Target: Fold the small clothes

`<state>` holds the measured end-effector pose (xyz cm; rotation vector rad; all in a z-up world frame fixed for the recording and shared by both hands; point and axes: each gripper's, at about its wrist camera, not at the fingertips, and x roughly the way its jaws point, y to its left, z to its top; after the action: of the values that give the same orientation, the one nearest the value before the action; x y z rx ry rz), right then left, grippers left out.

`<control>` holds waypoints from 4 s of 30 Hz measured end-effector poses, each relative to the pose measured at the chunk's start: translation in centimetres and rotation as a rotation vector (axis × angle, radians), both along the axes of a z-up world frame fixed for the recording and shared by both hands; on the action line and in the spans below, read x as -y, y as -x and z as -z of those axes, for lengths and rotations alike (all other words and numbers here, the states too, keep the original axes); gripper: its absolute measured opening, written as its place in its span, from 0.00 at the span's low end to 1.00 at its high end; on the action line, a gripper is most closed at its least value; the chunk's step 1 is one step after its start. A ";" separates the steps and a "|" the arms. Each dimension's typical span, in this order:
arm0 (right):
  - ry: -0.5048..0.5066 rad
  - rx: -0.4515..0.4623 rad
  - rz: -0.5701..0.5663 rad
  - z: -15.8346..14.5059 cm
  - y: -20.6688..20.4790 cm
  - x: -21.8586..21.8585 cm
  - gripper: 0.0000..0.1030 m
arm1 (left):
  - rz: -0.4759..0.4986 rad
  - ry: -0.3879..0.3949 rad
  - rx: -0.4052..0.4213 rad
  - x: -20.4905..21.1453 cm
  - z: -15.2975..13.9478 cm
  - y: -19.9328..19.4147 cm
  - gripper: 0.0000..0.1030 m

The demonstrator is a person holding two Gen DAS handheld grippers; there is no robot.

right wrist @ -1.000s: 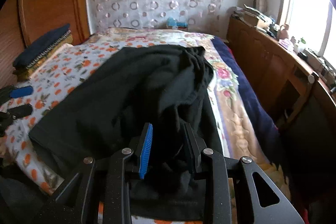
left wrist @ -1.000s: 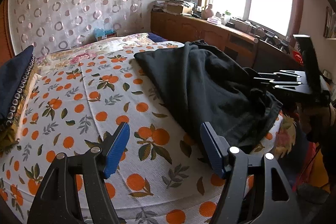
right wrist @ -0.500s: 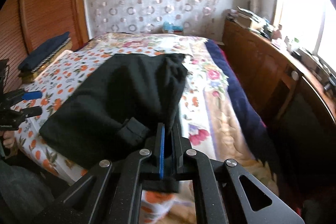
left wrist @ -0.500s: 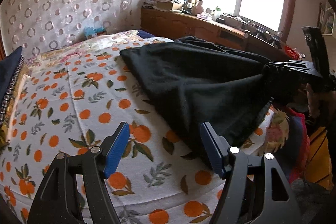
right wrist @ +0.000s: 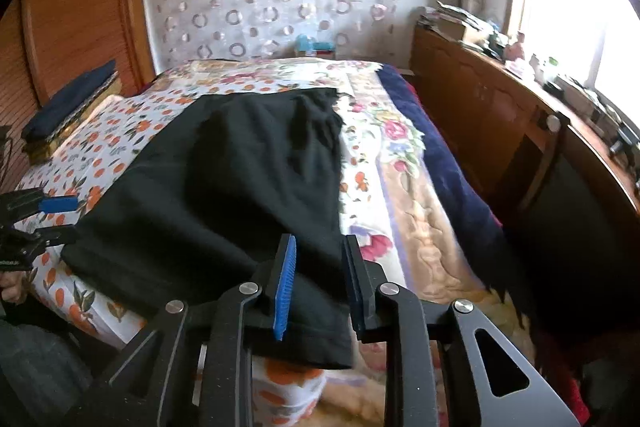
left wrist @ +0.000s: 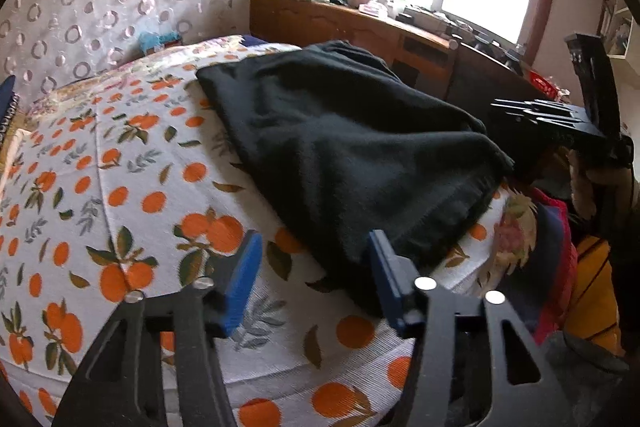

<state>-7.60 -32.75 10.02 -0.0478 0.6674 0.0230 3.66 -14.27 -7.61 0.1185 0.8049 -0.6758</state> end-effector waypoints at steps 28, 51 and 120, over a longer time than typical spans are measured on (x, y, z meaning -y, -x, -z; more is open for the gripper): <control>0.025 0.009 -0.288 2.2 1.8 -5.0 0.73 | 0.067 0.146 0.111 2.0 -9.0 -1.7 0.05; 0.088 0.060 -0.080 0.9 -2.9 1.8 0.09 | -0.033 0.157 0.119 -0.3 -8.9 -5.2 0.05; -0.011 -0.054 -0.218 0.3 -21.9 2.5 0.14 | -0.117 -0.034 -0.106 1.8 -0.3 -25.8 0.53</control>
<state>14.27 -35.22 9.70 -0.1091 0.7140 0.2385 29.43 -16.05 -7.36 0.0656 0.9179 -0.5614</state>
